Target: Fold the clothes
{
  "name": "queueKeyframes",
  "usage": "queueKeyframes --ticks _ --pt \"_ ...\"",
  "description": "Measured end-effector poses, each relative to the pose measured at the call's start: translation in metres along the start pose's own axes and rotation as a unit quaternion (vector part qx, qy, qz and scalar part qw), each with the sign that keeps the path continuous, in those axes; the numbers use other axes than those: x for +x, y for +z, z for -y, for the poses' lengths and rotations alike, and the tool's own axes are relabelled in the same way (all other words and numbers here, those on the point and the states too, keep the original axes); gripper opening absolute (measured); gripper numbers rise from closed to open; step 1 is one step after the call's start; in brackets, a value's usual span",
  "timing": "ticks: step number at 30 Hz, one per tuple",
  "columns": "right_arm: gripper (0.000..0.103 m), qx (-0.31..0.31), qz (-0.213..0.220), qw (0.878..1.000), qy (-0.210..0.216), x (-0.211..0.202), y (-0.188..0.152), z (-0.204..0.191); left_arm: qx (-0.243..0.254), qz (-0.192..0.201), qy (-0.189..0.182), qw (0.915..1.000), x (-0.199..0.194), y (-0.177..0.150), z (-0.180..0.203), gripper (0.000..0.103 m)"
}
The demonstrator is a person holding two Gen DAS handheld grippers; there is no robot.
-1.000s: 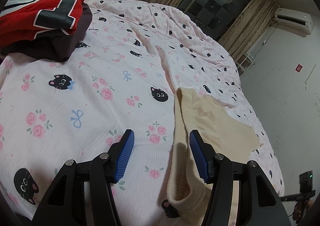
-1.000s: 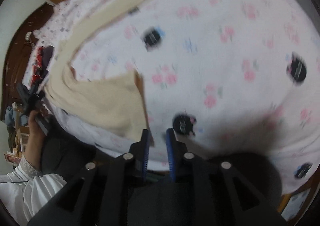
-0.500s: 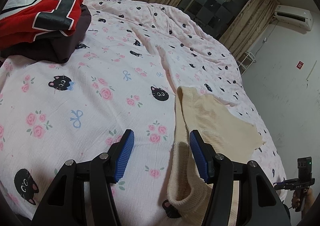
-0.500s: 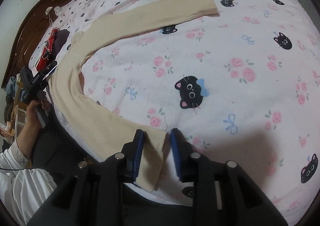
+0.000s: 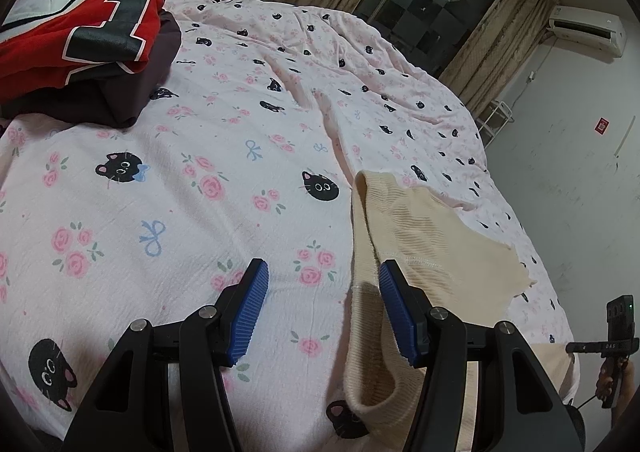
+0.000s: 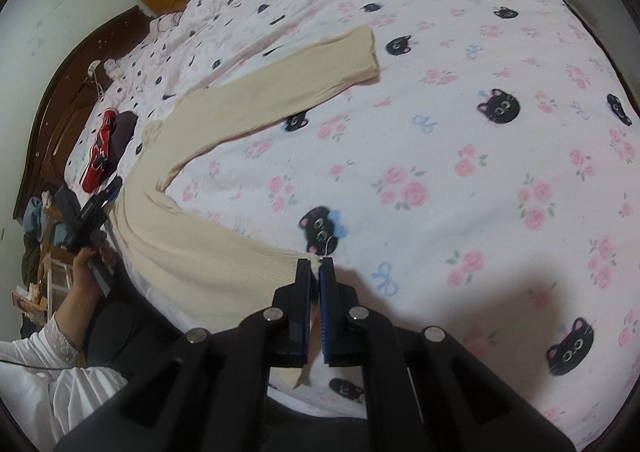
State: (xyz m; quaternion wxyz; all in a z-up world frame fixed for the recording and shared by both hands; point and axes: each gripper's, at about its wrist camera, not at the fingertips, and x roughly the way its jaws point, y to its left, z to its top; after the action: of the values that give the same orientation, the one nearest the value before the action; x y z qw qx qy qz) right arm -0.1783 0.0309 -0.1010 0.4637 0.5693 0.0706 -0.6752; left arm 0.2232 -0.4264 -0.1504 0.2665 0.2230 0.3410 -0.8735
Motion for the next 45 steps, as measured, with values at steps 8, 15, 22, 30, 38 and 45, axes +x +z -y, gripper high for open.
queueKeyframes --ticks 8,15,22,30,38,45 --pt "0.005 0.026 0.017 0.999 -0.032 0.007 0.006 0.016 0.000 0.000 0.001 1.0000 0.001 0.000 0.001 0.053" --pt "0.020 0.071 0.013 0.997 -0.034 0.018 -0.002 0.033 -0.010 -0.002 -0.008 0.9999 -0.002 0.002 -0.002 0.053" --pt "0.029 0.076 0.038 0.995 -0.061 -0.005 -0.016 0.031 -0.030 -0.014 -0.037 0.9988 -0.026 0.001 0.000 0.053" --pt "0.037 0.051 0.036 0.996 -0.056 -0.010 -0.035 0.010 0.032 -0.053 -0.030 0.9976 -0.047 -0.016 0.031 0.053" --pt "0.037 0.044 0.024 0.998 -0.039 -0.001 -0.054 -0.004 0.048 -0.088 -0.038 0.9942 -0.039 -0.027 0.042 0.053" --pt "0.037 0.050 0.021 0.998 -0.024 0.005 -0.074 -0.007 0.056 -0.087 -0.043 0.9937 -0.040 -0.031 0.047 0.053"
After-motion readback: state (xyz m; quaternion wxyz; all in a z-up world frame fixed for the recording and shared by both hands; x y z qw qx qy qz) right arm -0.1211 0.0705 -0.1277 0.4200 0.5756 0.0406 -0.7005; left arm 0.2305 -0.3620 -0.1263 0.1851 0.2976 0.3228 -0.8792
